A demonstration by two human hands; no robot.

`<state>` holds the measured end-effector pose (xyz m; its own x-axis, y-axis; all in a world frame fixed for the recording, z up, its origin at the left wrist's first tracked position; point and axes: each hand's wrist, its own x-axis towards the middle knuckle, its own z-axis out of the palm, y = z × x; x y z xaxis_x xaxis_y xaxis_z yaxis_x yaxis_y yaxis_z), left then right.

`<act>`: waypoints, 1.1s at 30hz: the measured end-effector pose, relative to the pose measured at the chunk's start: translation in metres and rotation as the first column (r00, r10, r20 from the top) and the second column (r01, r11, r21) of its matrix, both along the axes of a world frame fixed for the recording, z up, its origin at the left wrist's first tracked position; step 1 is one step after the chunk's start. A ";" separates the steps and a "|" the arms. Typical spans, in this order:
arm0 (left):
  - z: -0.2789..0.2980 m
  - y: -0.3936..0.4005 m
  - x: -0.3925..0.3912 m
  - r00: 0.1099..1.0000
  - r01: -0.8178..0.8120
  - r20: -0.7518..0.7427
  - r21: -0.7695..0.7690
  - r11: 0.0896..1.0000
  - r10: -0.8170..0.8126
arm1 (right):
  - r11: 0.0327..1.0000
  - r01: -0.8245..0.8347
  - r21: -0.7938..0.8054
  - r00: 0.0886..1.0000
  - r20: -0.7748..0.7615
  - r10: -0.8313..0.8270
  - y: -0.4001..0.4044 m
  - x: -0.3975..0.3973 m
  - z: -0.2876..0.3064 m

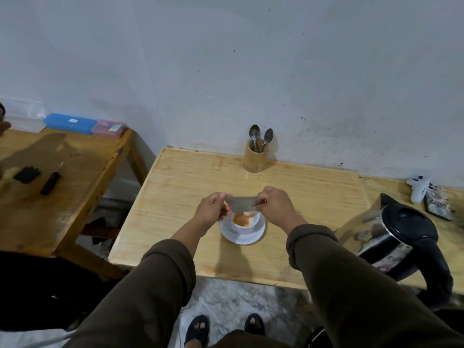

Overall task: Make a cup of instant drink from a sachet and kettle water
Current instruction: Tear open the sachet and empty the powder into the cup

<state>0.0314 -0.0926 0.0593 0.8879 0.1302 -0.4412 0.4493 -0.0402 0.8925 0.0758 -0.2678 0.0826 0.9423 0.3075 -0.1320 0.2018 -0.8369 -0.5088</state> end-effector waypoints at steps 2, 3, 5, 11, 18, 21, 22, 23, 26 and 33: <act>0.004 -0.001 -0.003 0.992 -0.061 -0.122 -0.155 0.986 0.042 | 1.000 -0.004 0.017 0.999 -0.035 0.005 -0.001 -0.001 0.001; 0.005 0.000 -0.004 0.985 -0.081 -0.166 -0.194 0.978 0.049 | 1.000 -0.015 0.015 0.999 -0.043 0.016 -0.001 -0.002 0.001; 0.006 -0.001 -0.008 0.982 -0.072 -0.185 -0.225 0.972 0.030 | 0.999 -0.023 0.023 0.999 -0.040 0.024 0.000 -0.003 -0.001; 0.002 0.009 -0.014 0.997 -0.068 -0.039 -0.221 0.973 0.061 | 0.948 0.146 0.284 0.981 -0.165 -0.101 0.011 -0.005 0.008; -0.007 0.041 -0.021 0.986 -0.148 0.103 0.170 0.974 0.132 | 0.885 0.321 0.338 0.854 -0.506 -0.116 0.056 -0.015 0.006; -0.018 0.058 -0.029 0.987 -0.149 0.106 0.356 0.922 0.119 | 0.977 0.135 0.167 0.877 -0.479 -0.039 0.085 -0.025 -0.007; -0.022 0.063 -0.032 0.992 -0.113 0.095 0.416 0.902 0.080 | 0.989 0.105 0.102 0.883 -0.468 -0.045 0.094 -0.031 -0.010; -0.027 0.068 -0.035 0.997 -0.063 0.064 0.473 0.879 0.038 | 0.998 0.053 0.024 0.887 -0.460 -0.036 0.105 -0.037 -0.014; -0.050 0.083 -0.044 0.997 0.080 -0.051 0.546 0.834 -0.062 | 0.982 -0.106 -0.154 0.861 -0.508 0.014 0.132 -0.049 -0.031; -0.087 0.098 -0.051 0.948 0.301 -0.125 0.658 0.690 -0.294 | 0.954 -0.167 -0.249 0.861 -0.508 0.018 0.153 -0.059 -0.062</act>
